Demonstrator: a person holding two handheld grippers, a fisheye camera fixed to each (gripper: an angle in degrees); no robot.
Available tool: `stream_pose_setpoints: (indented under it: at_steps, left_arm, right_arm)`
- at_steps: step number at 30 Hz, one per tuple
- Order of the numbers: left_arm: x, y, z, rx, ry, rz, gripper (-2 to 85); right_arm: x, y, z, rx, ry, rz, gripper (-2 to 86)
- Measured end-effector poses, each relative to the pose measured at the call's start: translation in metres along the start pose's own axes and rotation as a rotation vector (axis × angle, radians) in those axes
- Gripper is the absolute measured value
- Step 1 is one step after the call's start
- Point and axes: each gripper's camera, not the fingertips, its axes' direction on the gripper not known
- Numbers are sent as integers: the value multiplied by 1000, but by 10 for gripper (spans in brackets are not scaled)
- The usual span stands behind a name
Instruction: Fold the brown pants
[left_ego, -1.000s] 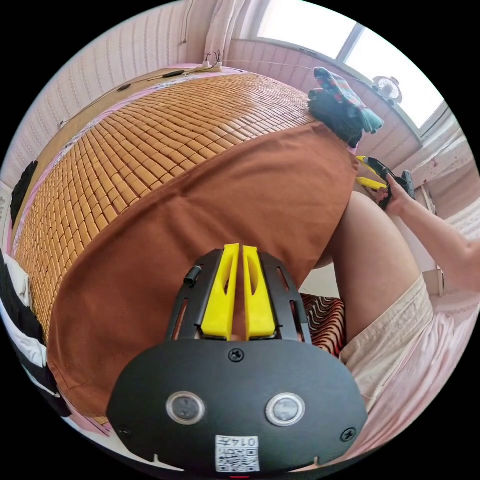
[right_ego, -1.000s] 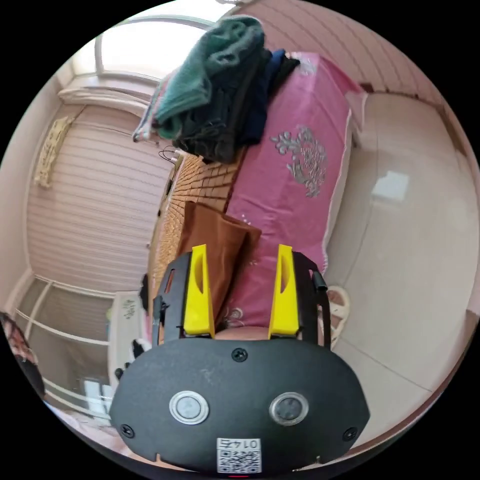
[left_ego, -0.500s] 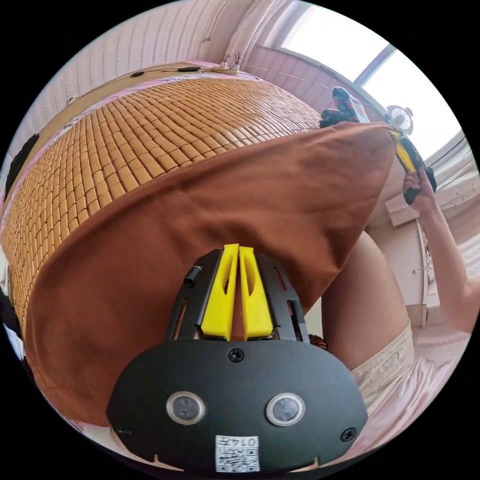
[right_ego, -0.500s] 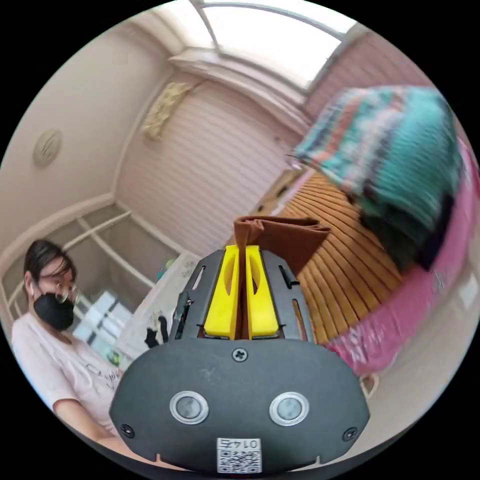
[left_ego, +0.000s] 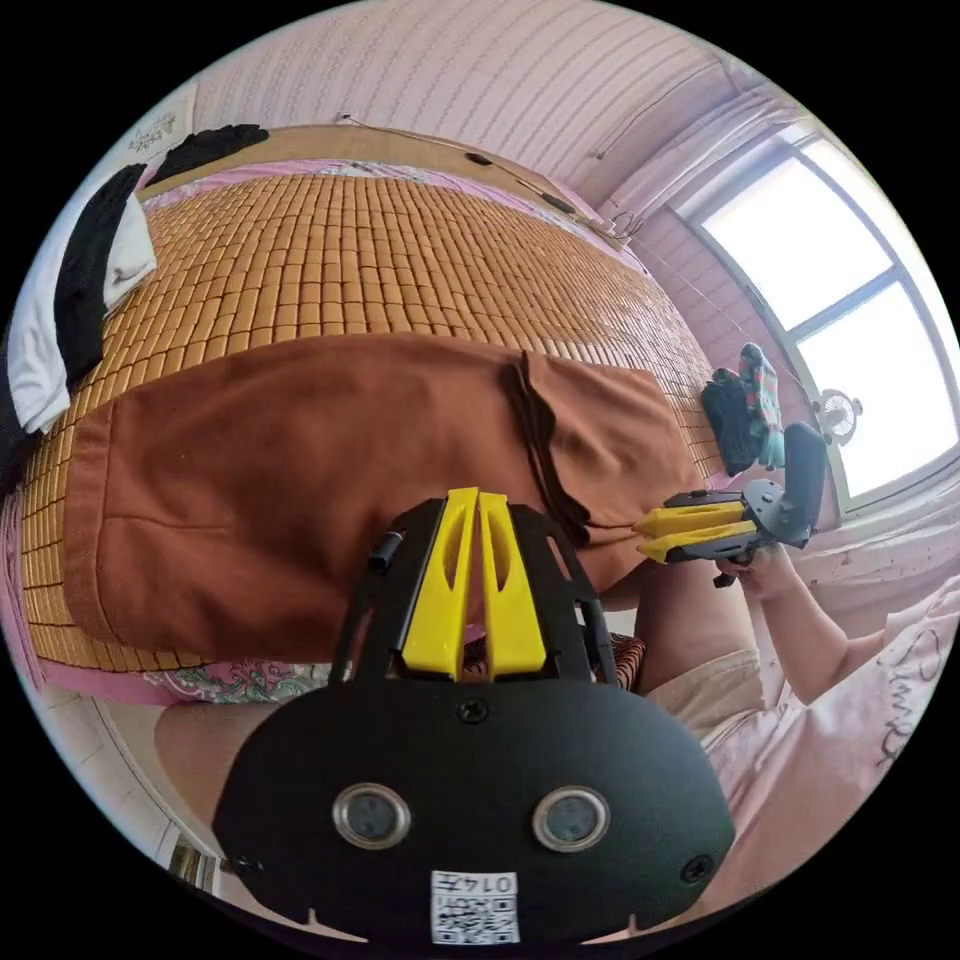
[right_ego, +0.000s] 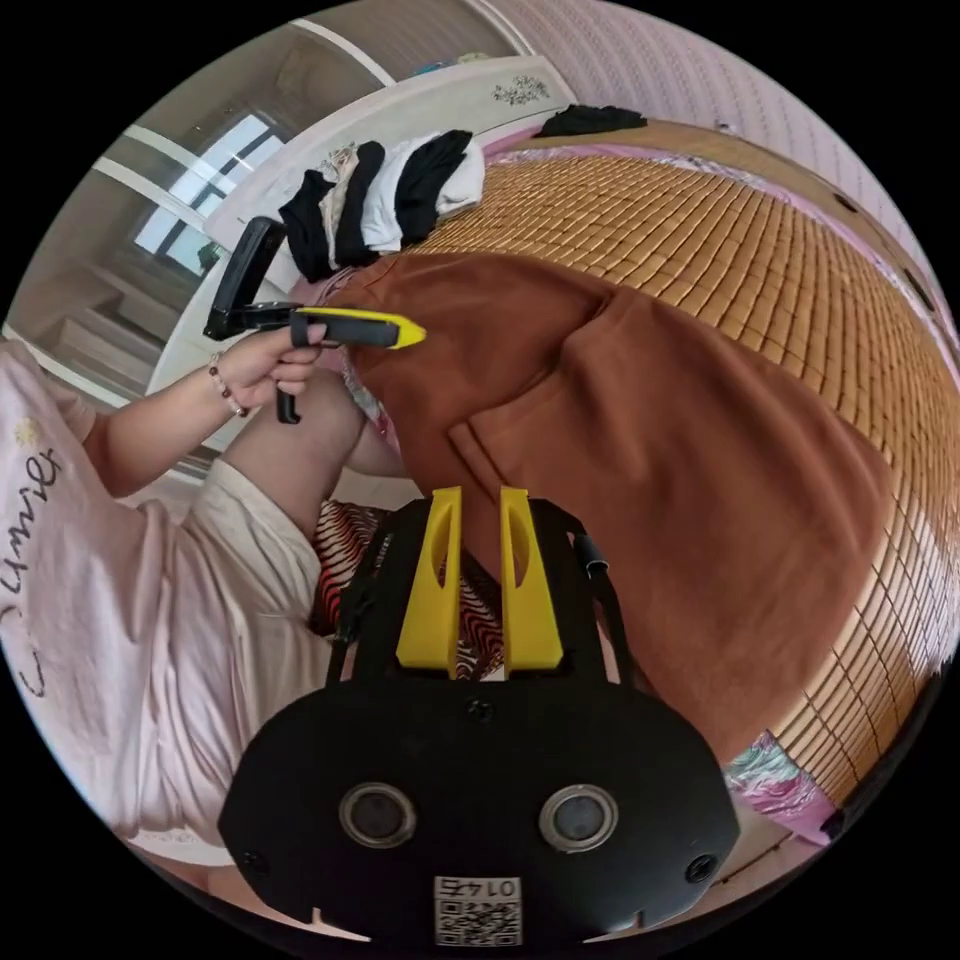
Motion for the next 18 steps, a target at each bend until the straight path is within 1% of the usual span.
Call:
stream_pose_setpoints:
  at_steps: [3,7,9,10,11,14,18]
  left_arm:
    - [-23,17,-10,-2,1,-71,-10]
    - [-16,10,-2,6,79,-42,-9]
    - [-9,0,2,8,116,-16,-7]
    - [-5,-7,4,11,130,3,-5]
    - [-2,-13,5,15,135,21,-2]
    - [-1,-24,6,14,139,42,9]
    - [-4,-33,5,29,148,26,30]
  right_arm:
    - [-17,-5,8,46,86,-25,73]
    - [-42,-26,38,54,142,-97,93]
    - [-45,-40,70,-41,207,-88,76]
    - [-45,-43,77,-74,194,-92,69]
    - [-44,-45,81,-86,140,-79,54]
    - [-54,-42,71,-47,157,-50,31]
    - [-76,-35,83,-77,230,-149,25]
